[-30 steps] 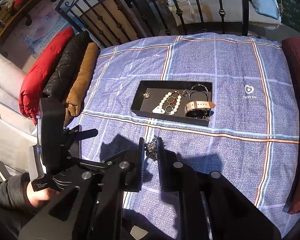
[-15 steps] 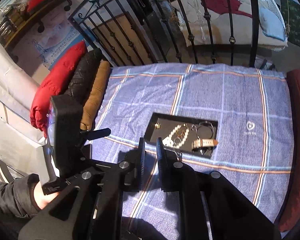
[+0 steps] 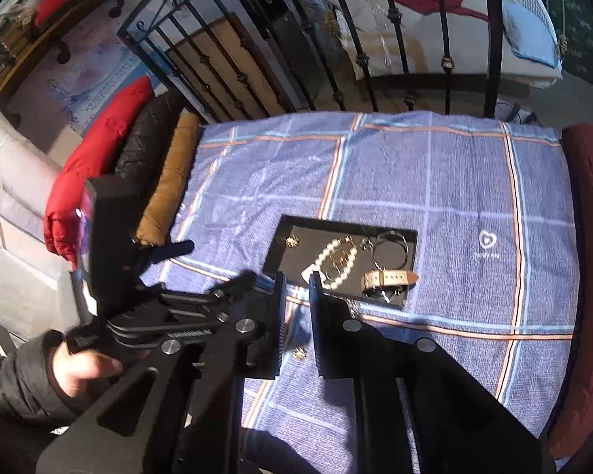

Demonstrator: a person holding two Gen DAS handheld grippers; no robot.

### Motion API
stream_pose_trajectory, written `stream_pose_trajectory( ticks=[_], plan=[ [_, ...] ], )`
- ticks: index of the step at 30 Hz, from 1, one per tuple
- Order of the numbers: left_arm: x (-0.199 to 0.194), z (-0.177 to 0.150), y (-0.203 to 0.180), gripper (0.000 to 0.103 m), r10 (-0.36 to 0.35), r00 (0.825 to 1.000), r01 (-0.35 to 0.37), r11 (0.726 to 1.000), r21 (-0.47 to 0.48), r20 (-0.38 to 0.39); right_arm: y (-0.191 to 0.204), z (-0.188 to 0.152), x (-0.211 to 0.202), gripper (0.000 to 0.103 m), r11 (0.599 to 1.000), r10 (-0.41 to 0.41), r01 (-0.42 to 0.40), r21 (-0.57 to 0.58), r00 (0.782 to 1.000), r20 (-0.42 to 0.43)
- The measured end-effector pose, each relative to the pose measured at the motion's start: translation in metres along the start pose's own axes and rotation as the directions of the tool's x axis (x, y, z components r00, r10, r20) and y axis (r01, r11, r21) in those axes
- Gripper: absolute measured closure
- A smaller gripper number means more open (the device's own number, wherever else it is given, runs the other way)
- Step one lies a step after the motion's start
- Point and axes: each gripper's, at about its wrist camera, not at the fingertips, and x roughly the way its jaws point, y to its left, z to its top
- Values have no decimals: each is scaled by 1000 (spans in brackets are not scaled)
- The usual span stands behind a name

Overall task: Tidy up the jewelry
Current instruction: 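Lift the gold chains with the right tool toward the box rim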

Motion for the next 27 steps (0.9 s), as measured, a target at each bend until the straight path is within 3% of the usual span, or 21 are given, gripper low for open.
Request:
stream_pose_trajectory(
  ticks=[1,3,4,5,10,15,19,20,21,24,25,27],
  plan=[
    [1,0,0,7,1,1000,-1,1000,1,-3,-3,-6,14,90,1000,-19,19,-3,999,-35],
    [5,-2,0,7,6,1000,-6,1000,4,-12,-9,-21,45,75,1000,-31,31,-4,995,-100],
    [8,-4,1,7,10,1000,-10,1000,5,-20,-12,-29,62,52,998,-62,62,-7,991,-122],
    [10,-7,3,7,12,999,-12,1000,4,-30,-15,-35,76,38,997,-80,79,-9,988,-136],
    [24,-27,20,7,33,995,-35,999,-16,-91,-22,-50,133,38,988,-154,156,-6,969,-195],
    [38,-44,41,7,30,987,-40,997,-64,-156,-18,-45,163,38,969,-244,247,-2,954,-175],
    [41,-50,47,7,26,985,-38,997,-66,-172,-24,-45,187,37,937,-333,347,30,918,-216],
    [42,-50,47,7,24,985,-36,997,-65,-173,-24,-45,187,35,940,-320,337,50,925,-205],
    [42,-51,47,7,23,985,-34,997,-64,-172,-24,-45,189,24,946,-296,316,71,932,-207],
    [41,-51,46,7,12,985,-24,997,-67,-172,-13,-44,205,7,939,-332,345,3,907,-260],
    [41,-52,45,7,12,985,-24,998,-65,-173,-10,-45,210,5,931,-355,365,-13,895,-269],
    [40,-53,44,7,16,985,-28,998,-63,-174,-12,-45,208,5,932,-344,362,27,904,-254]
  ],
)
